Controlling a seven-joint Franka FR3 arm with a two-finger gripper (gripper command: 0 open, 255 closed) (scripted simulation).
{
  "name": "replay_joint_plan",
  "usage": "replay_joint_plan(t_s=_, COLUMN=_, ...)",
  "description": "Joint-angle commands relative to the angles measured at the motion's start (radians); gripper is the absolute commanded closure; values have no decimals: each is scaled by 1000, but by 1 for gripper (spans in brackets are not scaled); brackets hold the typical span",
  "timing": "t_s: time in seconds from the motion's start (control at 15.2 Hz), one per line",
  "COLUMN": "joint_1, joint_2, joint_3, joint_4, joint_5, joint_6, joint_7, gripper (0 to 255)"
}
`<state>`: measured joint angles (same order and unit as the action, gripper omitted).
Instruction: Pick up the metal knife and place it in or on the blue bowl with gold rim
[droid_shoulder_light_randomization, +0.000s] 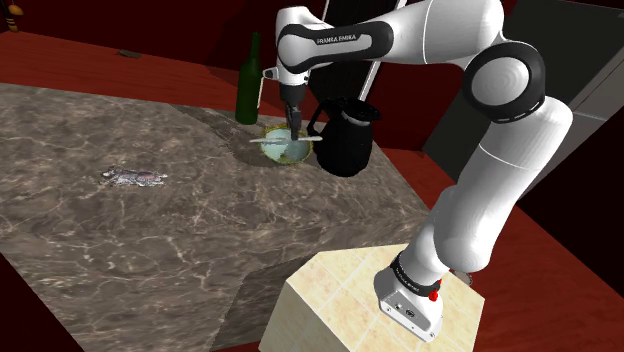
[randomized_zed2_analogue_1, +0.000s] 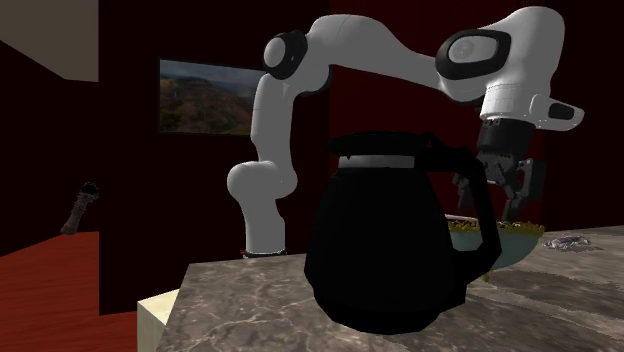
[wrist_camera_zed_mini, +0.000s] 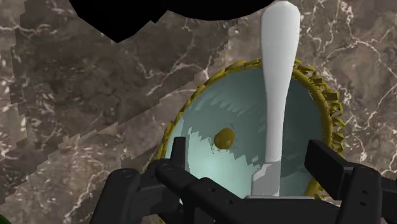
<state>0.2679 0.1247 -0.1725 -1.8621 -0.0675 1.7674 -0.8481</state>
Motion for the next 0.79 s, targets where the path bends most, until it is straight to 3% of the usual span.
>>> replay_joint_plan(t_s=0.0, joint_1=1, joint_2=1, joint_3=1, joint_4=35, joint_5=1, joint_6=-34, joint_7=-1, gripper=0)
replay_joint_plan(t_s=0.2, joint_1=3, joint_2=13, joint_3=3, joint_4=141, joint_5=4, joint_6=-129, joint_7=-3, gripper=0)
replay_joint_plan(t_s=0.73, joint_1=3, joint_2=13, joint_3=3, joint_4=141, joint_5=4, joint_6=-129, joint_7=-3, gripper=0)
